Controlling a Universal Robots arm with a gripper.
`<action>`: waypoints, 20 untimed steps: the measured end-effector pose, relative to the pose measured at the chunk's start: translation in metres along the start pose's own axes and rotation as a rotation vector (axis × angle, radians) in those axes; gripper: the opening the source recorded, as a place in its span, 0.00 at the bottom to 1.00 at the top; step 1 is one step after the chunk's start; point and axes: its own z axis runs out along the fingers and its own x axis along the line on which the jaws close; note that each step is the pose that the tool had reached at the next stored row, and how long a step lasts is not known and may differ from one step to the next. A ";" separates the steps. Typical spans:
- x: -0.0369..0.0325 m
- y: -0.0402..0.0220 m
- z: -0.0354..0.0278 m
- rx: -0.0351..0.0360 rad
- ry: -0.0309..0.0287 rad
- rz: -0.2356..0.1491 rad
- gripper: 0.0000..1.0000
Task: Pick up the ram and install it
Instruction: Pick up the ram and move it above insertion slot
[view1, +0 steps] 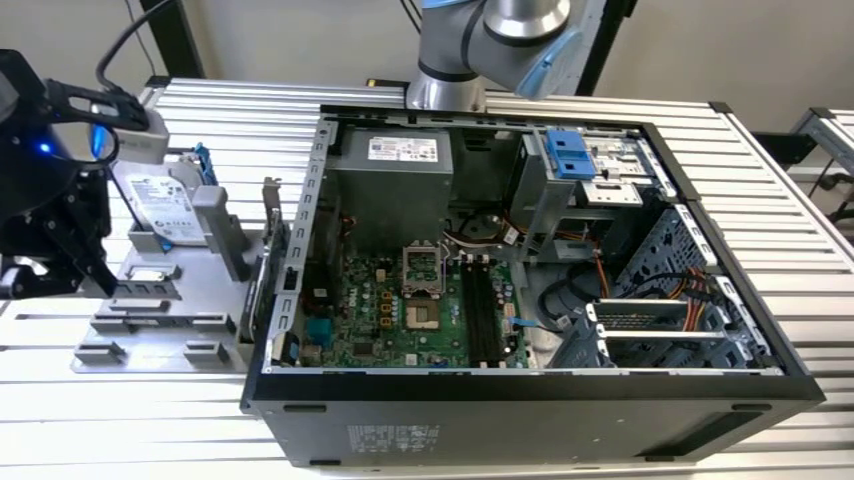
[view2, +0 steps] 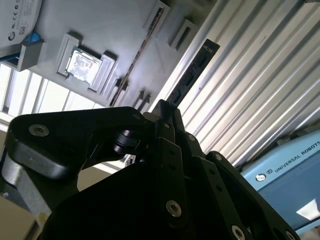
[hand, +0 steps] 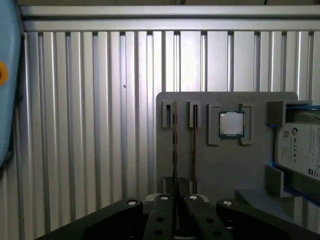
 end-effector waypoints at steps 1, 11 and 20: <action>0.0000 0.0000 -0.0005 0.0000 0.0000 0.000 0.00; 0.0000 0.0001 -0.0061 0.0001 -0.0001 0.000 0.00; 0.0000 0.0001 -0.0118 0.0001 -0.0001 0.000 0.00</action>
